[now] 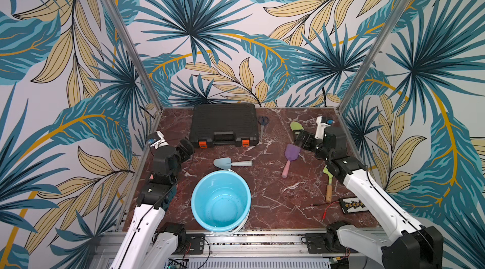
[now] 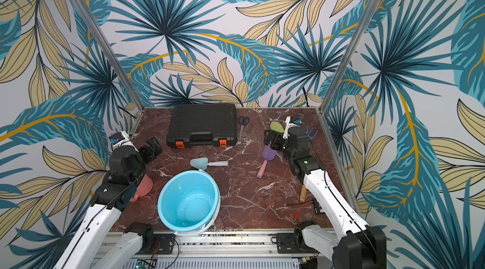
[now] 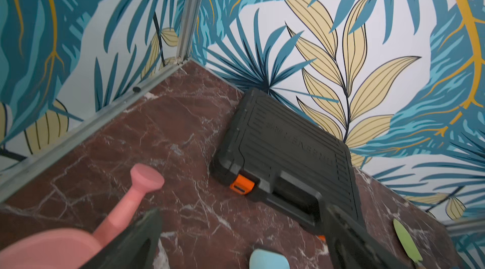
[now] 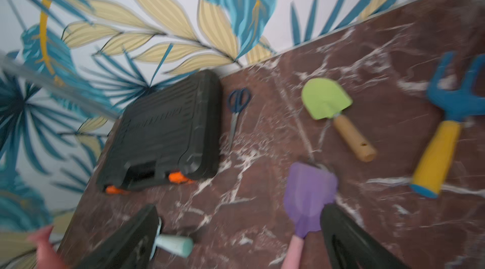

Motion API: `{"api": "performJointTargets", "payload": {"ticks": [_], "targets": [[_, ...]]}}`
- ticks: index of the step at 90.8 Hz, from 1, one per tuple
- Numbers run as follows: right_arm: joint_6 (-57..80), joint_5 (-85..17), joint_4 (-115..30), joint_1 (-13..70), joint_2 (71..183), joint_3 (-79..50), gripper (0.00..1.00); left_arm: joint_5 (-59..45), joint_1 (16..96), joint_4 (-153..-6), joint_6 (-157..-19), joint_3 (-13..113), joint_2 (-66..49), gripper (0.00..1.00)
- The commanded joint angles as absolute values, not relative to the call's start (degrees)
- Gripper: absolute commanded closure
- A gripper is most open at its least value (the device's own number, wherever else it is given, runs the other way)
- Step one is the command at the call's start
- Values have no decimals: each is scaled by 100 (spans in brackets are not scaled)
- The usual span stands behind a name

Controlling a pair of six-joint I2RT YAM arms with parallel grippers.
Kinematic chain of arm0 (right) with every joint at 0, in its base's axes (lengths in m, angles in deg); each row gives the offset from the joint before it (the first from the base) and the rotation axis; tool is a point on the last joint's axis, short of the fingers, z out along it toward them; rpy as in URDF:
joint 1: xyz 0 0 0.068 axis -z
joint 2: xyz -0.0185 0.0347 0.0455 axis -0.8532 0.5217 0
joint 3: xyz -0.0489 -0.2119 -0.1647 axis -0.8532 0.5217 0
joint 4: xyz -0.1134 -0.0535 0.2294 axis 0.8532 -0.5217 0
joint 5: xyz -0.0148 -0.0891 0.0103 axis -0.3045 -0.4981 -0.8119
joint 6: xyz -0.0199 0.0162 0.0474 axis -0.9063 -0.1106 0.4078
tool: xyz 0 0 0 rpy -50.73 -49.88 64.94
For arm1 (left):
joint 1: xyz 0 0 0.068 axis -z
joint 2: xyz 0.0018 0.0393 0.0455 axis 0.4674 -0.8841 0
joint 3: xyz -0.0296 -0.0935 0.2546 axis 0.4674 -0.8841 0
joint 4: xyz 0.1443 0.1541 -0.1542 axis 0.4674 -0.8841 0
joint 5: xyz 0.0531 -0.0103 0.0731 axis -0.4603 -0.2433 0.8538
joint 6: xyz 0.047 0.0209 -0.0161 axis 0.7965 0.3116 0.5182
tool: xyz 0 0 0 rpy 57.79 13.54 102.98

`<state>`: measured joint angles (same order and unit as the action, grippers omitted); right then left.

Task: Organize the gardening tools
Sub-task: Pick up the container from the center of the board.

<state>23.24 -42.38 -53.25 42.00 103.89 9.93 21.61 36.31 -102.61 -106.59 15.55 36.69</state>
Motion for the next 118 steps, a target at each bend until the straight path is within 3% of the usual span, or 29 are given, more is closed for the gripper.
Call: {"api": "performJointTargets", "payload": {"ticks": [1,35,59,87,95,102,118], "targets": [[2128,-3835,-6246,3432,10399,690,0,2054,3793,-10220,-10758,1149,4217,0],[2000,-5418,-7431,467,11151,-333,11,1639,3850,-9455,-10463,540,4306,0],[1883,-5969,-8047,-504,12325,-1238,19,1609,3850,-9495,-10476,440,4463,0],[1917,-6073,-8371,-648,12977,-1428,55,1636,3863,-9574,-10528,419,4598,0],[1890,-6231,-8494,-659,12959,-1479,76,1628,3861,-9591,-10534,421,4607,0],[1824,-6362,-8570,-655,12844,-1495,87,1633,3859,-9600,-10537,421,4604,0],[1618,-6826,-8935,-640,12426,-1549,95,1576,3860,-9585,-10545,407,4646,0]]}}
